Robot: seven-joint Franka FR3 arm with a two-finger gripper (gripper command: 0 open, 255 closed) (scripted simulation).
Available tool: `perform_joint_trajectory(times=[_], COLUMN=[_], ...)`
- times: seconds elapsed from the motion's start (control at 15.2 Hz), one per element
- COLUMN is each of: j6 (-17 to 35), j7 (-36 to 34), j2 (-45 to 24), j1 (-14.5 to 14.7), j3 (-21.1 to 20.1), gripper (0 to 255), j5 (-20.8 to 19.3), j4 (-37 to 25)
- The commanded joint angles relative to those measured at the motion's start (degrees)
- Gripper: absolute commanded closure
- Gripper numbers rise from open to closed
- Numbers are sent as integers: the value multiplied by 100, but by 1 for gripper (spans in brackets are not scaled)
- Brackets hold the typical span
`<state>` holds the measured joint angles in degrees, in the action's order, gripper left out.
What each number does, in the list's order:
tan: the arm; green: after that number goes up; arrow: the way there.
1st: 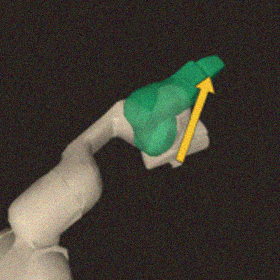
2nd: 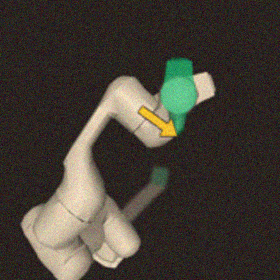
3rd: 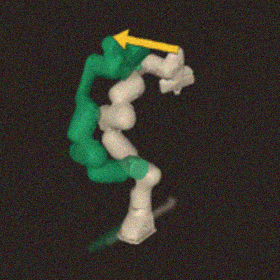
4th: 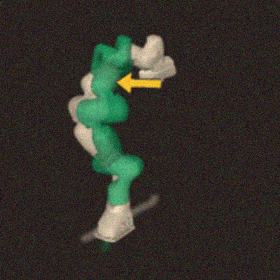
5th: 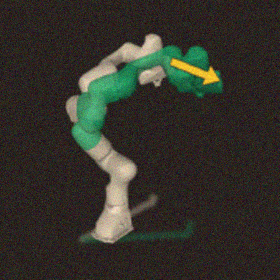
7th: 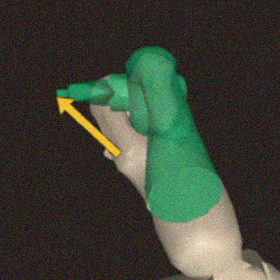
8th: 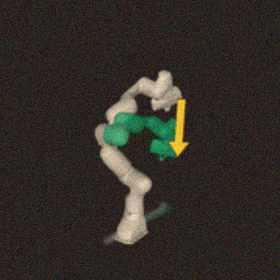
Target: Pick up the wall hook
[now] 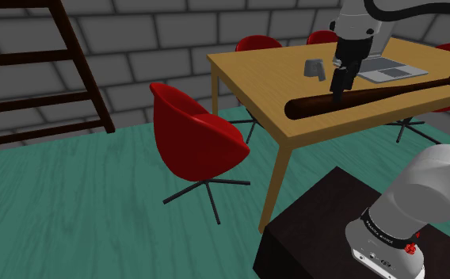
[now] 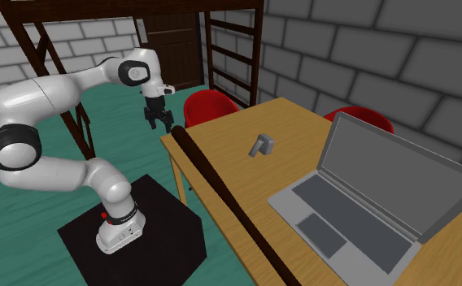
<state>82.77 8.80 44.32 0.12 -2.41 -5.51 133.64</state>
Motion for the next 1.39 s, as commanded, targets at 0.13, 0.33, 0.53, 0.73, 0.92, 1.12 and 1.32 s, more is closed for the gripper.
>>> perform_joint_trajectory(times=[0.13, 0.33, 0.53, 0.73, 0.92, 1.12, 1.32], j6=[157, 375, 569, 733, 863, 953, 995], j7=[189, 466, 743, 1023, 1314, 1616, 1934], j2=[-282, -734, -1218, -1729, -2269, -2838, -3442], j1=[-87, -202, -300, -383, -461, -537, -625], j3=[205, 501, 785, 1058, 1318, 1568, 1803], gripper=[0, 0, 0, 0, 0, 0, 0], j5=[-141, -312, -433, -500, -508, -455, -336], j4=[-161, -453, -802, -1210, -1677, -2207, -2807])
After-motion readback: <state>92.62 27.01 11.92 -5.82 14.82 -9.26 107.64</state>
